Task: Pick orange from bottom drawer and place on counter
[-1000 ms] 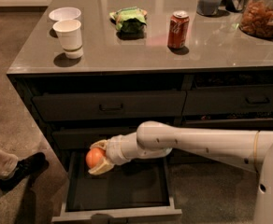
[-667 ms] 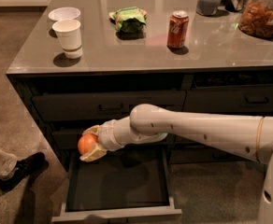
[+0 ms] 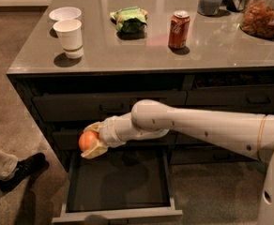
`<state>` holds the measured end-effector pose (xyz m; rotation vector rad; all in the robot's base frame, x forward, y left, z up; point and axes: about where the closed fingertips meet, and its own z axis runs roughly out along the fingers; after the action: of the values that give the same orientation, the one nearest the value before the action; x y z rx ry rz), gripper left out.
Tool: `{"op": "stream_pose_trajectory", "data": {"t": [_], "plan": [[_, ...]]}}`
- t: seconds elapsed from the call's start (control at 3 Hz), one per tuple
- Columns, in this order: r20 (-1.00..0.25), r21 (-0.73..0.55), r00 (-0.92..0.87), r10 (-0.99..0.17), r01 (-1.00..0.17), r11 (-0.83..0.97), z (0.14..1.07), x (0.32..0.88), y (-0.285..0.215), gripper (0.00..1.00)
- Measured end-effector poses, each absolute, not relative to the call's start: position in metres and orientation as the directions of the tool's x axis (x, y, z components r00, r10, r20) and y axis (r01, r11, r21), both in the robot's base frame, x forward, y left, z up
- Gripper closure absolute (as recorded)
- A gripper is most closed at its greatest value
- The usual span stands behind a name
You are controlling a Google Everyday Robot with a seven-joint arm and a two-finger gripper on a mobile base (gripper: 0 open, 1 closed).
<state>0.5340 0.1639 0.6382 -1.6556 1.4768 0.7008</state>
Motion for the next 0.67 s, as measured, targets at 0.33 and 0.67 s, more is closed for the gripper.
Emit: {"op": "stream_pose_trajectory", "data": {"t": [0.33, 0.67], "plan": [[-0.804, -0.241, 0.208, -0.557, -0.970, -0.014, 0.683, 0.556, 0.158, 1.00], [-0.765, -0.315, 0.266, -0.587, -0.949, -0.020, 0.747, 0.582, 0.154, 1.00]]}}
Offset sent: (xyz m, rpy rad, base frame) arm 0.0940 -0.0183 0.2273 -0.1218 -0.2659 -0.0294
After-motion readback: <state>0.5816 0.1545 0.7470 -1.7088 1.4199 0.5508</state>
